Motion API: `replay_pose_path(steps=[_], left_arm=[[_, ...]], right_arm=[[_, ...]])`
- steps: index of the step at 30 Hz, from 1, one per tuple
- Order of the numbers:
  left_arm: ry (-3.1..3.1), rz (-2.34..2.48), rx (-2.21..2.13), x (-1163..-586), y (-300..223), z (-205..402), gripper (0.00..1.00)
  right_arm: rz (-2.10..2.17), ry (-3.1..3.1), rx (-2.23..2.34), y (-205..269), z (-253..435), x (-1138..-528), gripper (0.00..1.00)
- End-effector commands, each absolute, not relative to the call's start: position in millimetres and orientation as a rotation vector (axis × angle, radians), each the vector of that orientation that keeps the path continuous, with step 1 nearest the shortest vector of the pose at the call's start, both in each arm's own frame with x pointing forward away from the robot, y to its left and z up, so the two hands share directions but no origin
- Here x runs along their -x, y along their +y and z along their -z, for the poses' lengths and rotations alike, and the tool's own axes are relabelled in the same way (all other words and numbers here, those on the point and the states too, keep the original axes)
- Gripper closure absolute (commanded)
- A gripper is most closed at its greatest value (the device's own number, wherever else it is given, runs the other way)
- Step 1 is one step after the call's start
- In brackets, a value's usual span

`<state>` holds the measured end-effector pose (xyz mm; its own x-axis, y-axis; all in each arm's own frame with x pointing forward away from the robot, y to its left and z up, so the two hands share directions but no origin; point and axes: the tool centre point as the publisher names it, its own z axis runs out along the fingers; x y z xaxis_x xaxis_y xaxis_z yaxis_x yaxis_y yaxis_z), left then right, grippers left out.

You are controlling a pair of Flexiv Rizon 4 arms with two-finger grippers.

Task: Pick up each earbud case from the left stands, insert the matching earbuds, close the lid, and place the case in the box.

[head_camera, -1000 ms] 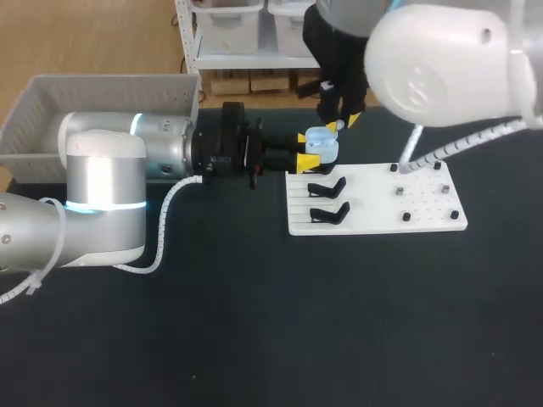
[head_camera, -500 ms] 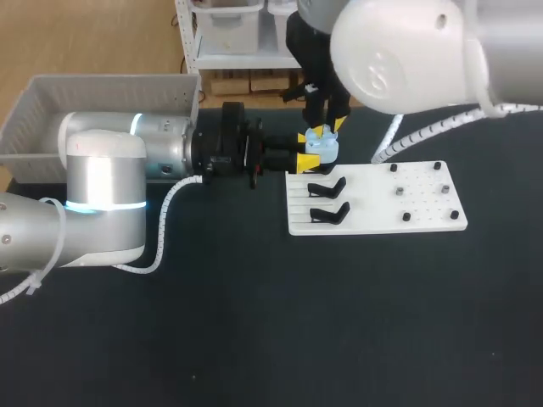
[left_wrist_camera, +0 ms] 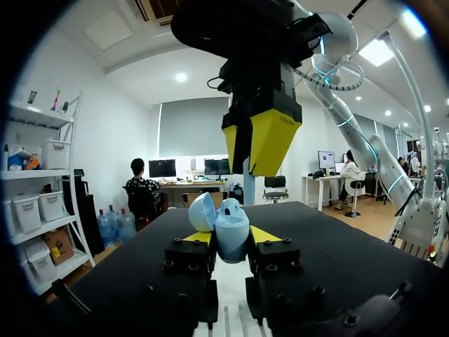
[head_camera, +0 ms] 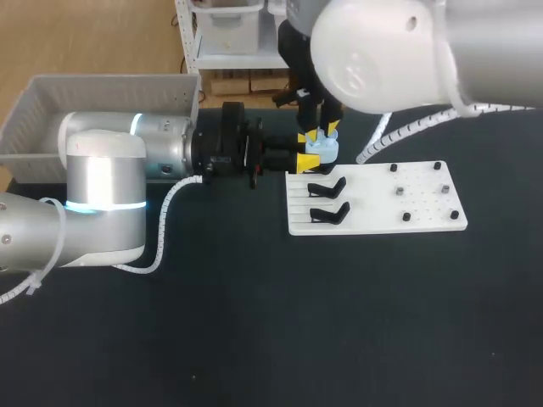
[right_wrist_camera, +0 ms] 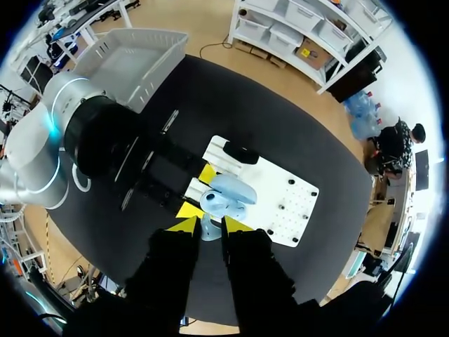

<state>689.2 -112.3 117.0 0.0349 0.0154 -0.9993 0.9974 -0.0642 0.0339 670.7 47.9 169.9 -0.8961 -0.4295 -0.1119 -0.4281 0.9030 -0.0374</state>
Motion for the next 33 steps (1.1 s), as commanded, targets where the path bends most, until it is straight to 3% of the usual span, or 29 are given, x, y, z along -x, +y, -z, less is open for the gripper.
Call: replay_pose_path(steps=[1,33], left_arm=[[1.164,1.218,-1.281,-688,-113,-116,1.0],[1.164,1.218,-1.281,-688,-113,-116,1.0]], right_arm=[[0.018,2.954,0.668,49,-168,-674,1.0],[0.023,2.965,0.645,53,-156,-685,1.0]])
